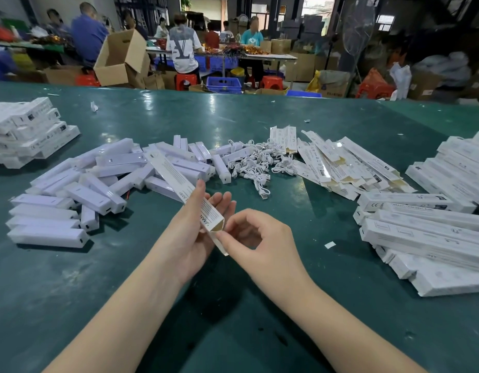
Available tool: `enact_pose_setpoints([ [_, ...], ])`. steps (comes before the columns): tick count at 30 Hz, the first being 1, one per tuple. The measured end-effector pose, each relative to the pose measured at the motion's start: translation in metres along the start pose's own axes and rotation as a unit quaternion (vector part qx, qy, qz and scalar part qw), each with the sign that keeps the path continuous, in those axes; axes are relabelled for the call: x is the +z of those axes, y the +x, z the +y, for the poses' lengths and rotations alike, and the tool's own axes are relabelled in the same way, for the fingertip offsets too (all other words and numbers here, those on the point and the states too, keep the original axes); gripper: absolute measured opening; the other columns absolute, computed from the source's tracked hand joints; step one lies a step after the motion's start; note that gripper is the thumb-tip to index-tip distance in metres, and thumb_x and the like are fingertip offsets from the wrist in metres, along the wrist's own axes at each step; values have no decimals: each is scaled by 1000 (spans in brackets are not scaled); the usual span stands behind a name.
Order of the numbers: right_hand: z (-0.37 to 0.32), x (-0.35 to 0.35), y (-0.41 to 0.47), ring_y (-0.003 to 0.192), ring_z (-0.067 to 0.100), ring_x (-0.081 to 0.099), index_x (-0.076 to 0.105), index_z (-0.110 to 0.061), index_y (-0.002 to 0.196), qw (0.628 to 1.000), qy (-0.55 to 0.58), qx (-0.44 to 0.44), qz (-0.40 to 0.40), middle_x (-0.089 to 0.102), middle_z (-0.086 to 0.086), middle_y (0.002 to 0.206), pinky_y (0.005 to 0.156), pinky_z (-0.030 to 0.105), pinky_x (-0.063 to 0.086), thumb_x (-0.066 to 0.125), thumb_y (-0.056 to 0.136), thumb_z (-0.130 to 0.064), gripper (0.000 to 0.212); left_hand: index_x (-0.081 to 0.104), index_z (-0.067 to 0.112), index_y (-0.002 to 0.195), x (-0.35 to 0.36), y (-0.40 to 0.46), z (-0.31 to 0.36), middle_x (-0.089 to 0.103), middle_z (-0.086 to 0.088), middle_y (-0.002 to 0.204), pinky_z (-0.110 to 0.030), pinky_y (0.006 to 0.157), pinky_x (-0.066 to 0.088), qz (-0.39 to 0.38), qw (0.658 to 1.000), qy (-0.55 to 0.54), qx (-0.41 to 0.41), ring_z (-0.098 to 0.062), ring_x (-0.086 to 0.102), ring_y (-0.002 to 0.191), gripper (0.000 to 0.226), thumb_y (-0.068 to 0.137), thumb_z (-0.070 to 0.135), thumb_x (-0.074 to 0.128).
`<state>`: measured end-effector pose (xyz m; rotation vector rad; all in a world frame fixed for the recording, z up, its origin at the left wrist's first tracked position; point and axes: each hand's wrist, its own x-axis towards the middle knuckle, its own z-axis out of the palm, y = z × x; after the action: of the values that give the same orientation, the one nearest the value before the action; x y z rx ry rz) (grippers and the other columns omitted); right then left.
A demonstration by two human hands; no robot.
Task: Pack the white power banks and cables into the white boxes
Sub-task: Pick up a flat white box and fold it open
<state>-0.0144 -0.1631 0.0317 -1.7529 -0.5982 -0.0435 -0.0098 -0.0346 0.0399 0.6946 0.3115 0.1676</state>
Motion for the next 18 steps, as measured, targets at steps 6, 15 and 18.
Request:
enact_pose_setpoints([
  [6,1,0,0,79,9,62,72,-25,76,999,-25,-14,34,60,-5,88,66,13,46,79,79,-12,15,53,10,84,5,-5,0,71,-2,66,-31,53,58,-1,1000,10,-9,-15,72,66,29,91,37,59],
  [15,12,4,1,76,16,60,74,-20,75,999,-24,17,-14,55,0,85,68,33,55,69,90,-24,16,53,10,81,6,-8,-1,69,0,62,-24,56,57,-14,1000,-5,-8,-14,72,64,29,87,37,62],
  [18,8,1,0,61,22,62,67,-19,81,990,84,57,-99,57,4,71,59,33,57,59,96,-24,18,55,11,82,4,-7,1,71,0,66,-27,61,60,-18,1000,3,-8,-15,73,69,34,70,40,68],
])
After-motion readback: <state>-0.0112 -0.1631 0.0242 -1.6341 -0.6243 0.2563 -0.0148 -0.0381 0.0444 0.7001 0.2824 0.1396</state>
